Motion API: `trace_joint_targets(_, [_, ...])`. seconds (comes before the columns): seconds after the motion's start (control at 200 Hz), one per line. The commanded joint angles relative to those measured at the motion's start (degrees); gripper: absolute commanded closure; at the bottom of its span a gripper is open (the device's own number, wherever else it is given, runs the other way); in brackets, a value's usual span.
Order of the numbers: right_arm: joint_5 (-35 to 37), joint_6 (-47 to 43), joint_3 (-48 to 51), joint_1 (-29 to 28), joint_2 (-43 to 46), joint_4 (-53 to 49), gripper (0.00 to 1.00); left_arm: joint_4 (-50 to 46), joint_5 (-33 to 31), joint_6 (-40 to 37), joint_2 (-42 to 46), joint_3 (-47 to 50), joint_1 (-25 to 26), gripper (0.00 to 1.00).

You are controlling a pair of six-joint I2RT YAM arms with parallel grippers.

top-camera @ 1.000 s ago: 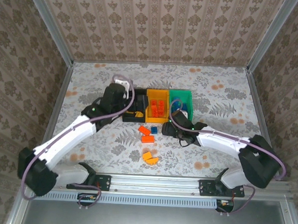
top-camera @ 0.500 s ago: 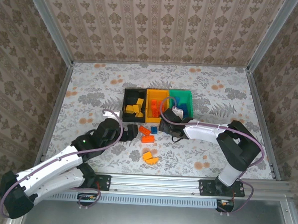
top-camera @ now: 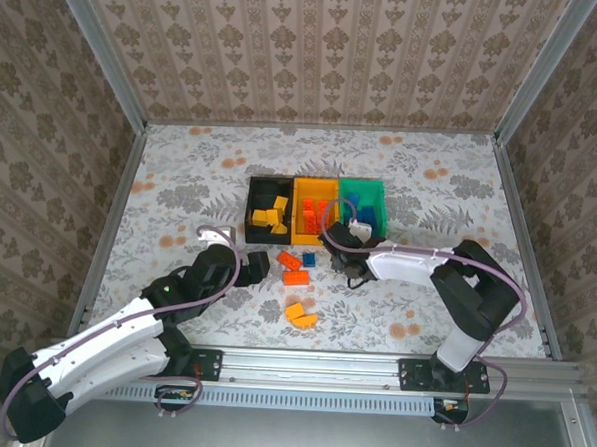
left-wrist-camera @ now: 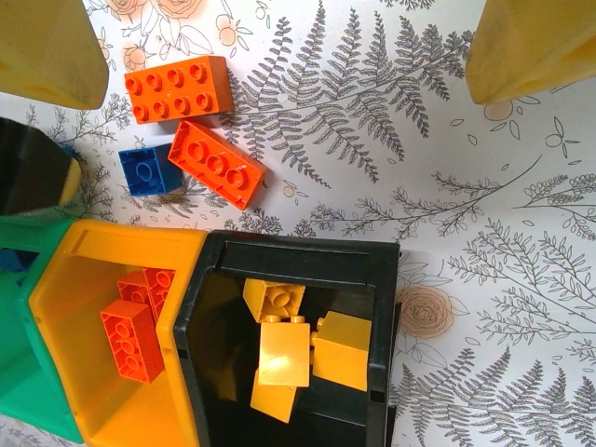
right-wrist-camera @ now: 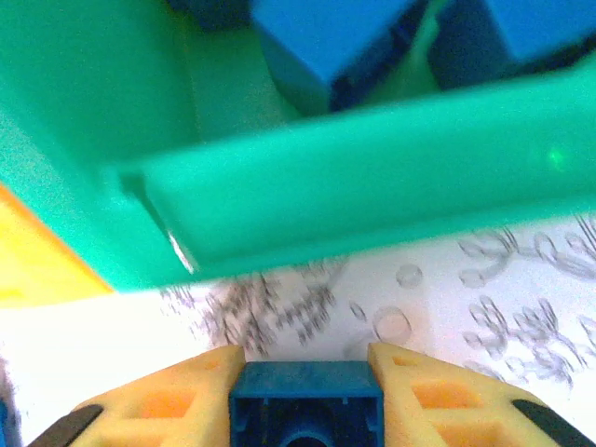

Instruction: Sort the legos into containers by color

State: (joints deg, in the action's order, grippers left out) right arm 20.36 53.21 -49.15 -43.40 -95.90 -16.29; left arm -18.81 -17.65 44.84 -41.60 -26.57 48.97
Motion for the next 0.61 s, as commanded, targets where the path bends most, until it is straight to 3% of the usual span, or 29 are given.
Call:
trace_joint_targets(0.0, [-2.3,0.1,4.6,-0.3,5.5,-2.8,0.69,1.2,0.4,0.1,0.7,1.2,-0.9,0.00])
trace_joint_targets(0.16, [-2.4,-4.1,7.8,-0.2,17.9,-6.5,0.73,1.2,2.1,-1.7,0.4,1.4,-1.7,0.00])
trace_joint_targets(0.325, [-3.1,-11.8,3.5,2.4,27.6,-10.7,0.74,0.4,3.2,-2.3,-0.1,1.4,-2.0,0.00])
trace_joint_targets(0.425, [-4.9,-15.7,-2.2,5.9,25.6,-11.0,0.74,0.8,3.6,-2.2,-0.6,1.5,-2.2,0.00])
trace_joint_targets(0.6, [-7.4,-18.6,-13.3,11.8,12.1,-10.8,0.72,0.3,4.3,-2.5,-2.0,0.8,-2.6,0.00])
